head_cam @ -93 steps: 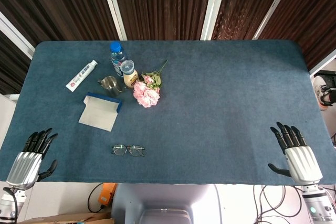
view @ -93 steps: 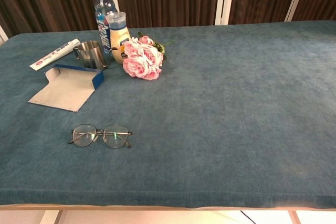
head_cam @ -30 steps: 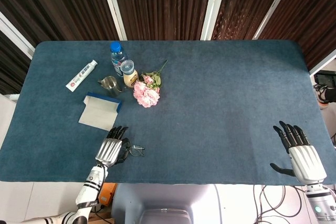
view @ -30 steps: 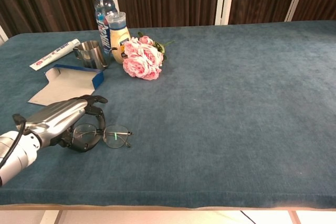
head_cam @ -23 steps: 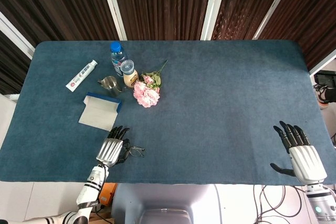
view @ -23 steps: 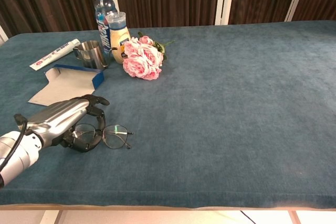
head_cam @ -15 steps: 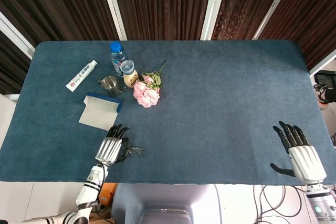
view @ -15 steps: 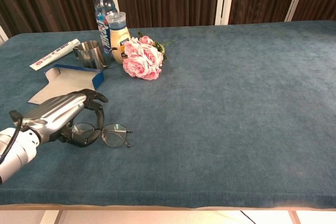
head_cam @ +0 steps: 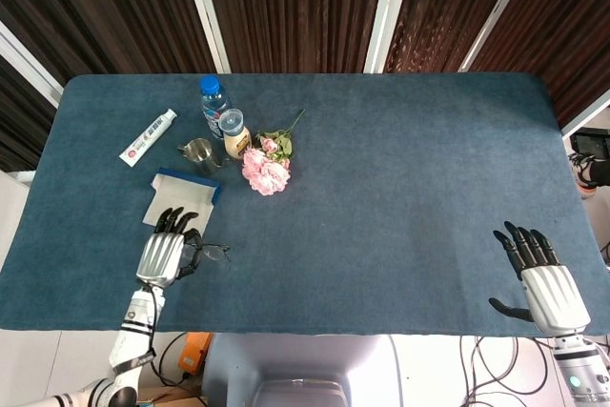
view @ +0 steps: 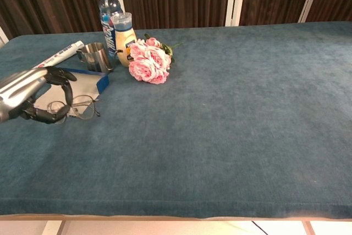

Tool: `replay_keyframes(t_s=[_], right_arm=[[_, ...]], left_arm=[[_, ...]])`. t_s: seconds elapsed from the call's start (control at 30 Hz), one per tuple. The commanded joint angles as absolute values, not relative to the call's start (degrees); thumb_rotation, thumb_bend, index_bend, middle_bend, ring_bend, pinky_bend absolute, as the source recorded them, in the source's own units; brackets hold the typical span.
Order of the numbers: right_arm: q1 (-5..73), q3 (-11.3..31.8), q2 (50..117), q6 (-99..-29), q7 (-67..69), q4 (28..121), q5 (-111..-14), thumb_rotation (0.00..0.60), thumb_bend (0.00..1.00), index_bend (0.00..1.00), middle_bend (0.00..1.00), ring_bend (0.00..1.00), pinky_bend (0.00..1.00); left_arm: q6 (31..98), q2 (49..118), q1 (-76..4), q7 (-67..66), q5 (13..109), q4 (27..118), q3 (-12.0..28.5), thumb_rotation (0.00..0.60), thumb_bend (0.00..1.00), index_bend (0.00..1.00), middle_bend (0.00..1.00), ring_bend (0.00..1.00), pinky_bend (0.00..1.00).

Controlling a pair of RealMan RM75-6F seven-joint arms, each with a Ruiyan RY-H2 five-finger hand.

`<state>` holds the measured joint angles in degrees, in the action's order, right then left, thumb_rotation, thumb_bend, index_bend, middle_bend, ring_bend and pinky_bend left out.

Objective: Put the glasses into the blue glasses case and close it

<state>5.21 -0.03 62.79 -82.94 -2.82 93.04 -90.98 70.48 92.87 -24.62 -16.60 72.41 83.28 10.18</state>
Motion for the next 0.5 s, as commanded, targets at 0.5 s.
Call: replay_keyframes(t_s=[0.5], right_arm=[[5.5,0.3,64.1,-81.9,-6.4,93.4,-89.7,0.6,0.1,0.0,0.0,0.0,0.0]], left_arm=[[63.4,94.2,-32.0,-8.2,69.6,62.8,16.1,0.6,0.45,0.69,0.21,0.1,0.07]])
